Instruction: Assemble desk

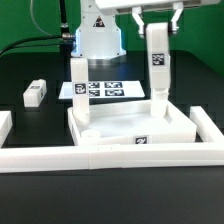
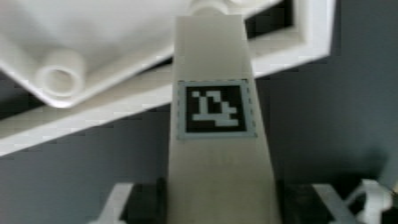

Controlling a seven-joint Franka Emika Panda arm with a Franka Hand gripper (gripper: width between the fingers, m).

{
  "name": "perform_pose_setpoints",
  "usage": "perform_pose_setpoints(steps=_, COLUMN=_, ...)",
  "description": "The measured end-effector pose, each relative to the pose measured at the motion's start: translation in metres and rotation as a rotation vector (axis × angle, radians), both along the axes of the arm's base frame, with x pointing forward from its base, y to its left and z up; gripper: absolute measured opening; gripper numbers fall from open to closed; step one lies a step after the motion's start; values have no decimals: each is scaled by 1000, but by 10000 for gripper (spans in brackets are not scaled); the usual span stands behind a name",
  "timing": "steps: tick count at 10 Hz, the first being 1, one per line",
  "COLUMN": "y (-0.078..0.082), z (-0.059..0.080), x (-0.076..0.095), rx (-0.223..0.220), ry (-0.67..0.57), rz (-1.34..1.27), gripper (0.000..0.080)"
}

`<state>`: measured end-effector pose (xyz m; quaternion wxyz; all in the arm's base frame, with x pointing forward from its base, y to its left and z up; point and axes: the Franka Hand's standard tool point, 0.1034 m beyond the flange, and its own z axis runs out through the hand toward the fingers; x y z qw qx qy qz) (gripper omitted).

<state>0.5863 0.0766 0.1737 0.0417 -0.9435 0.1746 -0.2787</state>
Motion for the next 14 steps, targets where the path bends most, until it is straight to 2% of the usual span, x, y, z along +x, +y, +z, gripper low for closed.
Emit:
perform_pose_setpoints(steps=1, y=18, z=-13, x=-5, rx=-7, ry=-37, rz=22, gripper=288)
perform_pose_setpoints(steps=2, y=10, z=-13, x=-5, rx=-42, ry=-15, rz=36, gripper=288)
perform_pose_setpoints(steps=3, y=7, z=-10, x=-4, rx=-39, ry=-20, rz=26, gripper=288)
perform_pose_setpoints(steps=4, y=3, z=-17, x=-7, rx=-89, ry=-13, rz=86, gripper=288)
perform_pose_setpoints(steps=5, y=-12, z=-29, x=-12, rx=-172, ry=12, rz=168, gripper=288)
perform_pose_setpoints(steps=6, y=-25, z=-25, x=-7, rx=-231, ry=29, rz=236, gripper=288)
perform_pose_setpoints(steps=7, y=-31, z=-17, x=4, rx=-249, ry=25, rz=259, gripper=288)
perform_pose_setpoints(steps=8, y=-19, z=-18, x=6, rx=-243, ry=20, rz=269, gripper=288)
perform_pose_setpoints(steps=10, y=6, z=-25, x=-5, rx=-189, ry=17, rz=223, gripper=288)
perform_pose_setpoints(steps=12, y=9, z=-23, x=-5, rx=-190, ry=14, rz=231, gripper=288)
perform_pose_setpoints(steps=14, y=8, z=-32, x=-7, rx=-200, ry=28, rz=234, gripper=288)
